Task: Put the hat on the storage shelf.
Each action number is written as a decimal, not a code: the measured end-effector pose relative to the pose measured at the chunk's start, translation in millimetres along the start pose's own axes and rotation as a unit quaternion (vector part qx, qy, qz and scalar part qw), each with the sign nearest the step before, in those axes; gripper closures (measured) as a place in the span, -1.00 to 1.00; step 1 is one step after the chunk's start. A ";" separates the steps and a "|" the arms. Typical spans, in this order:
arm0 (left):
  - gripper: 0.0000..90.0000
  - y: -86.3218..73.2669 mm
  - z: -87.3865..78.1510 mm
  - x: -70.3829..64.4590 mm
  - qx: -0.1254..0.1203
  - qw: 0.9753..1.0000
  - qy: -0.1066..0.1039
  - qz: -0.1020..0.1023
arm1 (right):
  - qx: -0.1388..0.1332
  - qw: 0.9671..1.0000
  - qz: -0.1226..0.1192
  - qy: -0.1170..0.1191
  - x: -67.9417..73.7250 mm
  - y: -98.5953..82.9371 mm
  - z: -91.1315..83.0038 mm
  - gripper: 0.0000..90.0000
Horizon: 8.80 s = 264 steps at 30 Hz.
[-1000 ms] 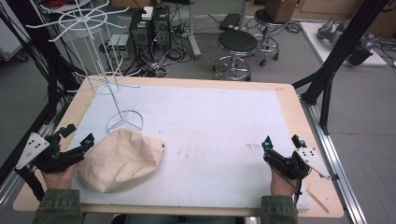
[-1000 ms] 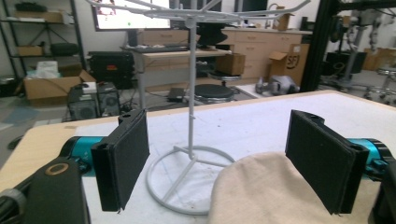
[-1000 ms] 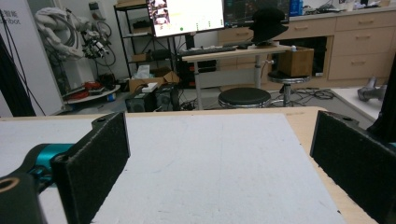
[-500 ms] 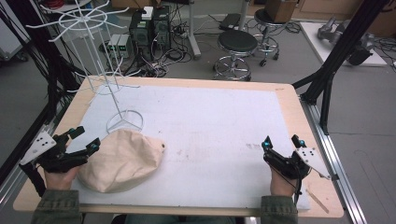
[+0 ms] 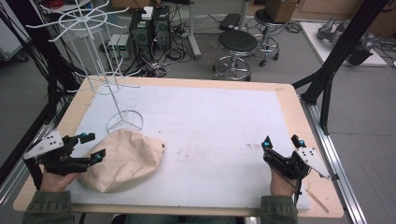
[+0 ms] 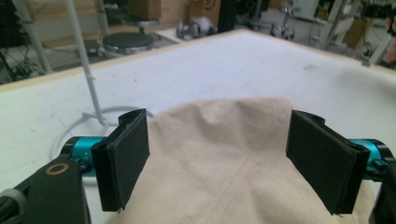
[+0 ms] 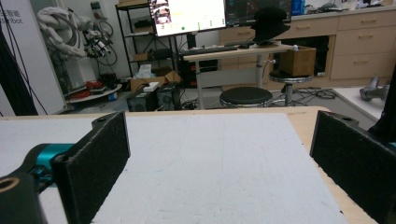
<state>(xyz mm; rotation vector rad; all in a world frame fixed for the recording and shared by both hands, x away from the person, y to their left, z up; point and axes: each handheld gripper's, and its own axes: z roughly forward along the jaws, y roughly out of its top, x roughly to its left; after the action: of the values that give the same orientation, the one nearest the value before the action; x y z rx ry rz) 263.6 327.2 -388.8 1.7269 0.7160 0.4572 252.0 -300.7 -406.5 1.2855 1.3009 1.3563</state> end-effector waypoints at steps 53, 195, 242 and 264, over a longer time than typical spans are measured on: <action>-0.52 -26.1 23.7 -34.6 0.161 0.972 -0.163 0.043 | 0.000 1.000 -0.001 0.003 -0.2 0.0 0.5 -0.91; 0.69 64.0 -73.4 -75.9 -0.059 0.977 0.016 0.205 | 0.000 1.000 0.004 0.005 -0.6 0.0 0.3 -0.91; 0.69 127.5 -92.6 -69.5 -0.291 0.900 0.258 0.196 | 0.005 1.000 0.006 0.011 0.6 -0.6 3.2 -0.91; 0.69 167.9 -96.3 -56.0 -0.337 0.876 0.278 0.205 | 0.003 1.000 0.006 0.013 0.6 -0.7 3.2 -0.91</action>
<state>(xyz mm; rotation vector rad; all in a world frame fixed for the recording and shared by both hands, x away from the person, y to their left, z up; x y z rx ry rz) 199.1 332.3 -197.9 1.0580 0.4821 1.3658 255.0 -299.6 -407.3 1.2861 1.3179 1.3819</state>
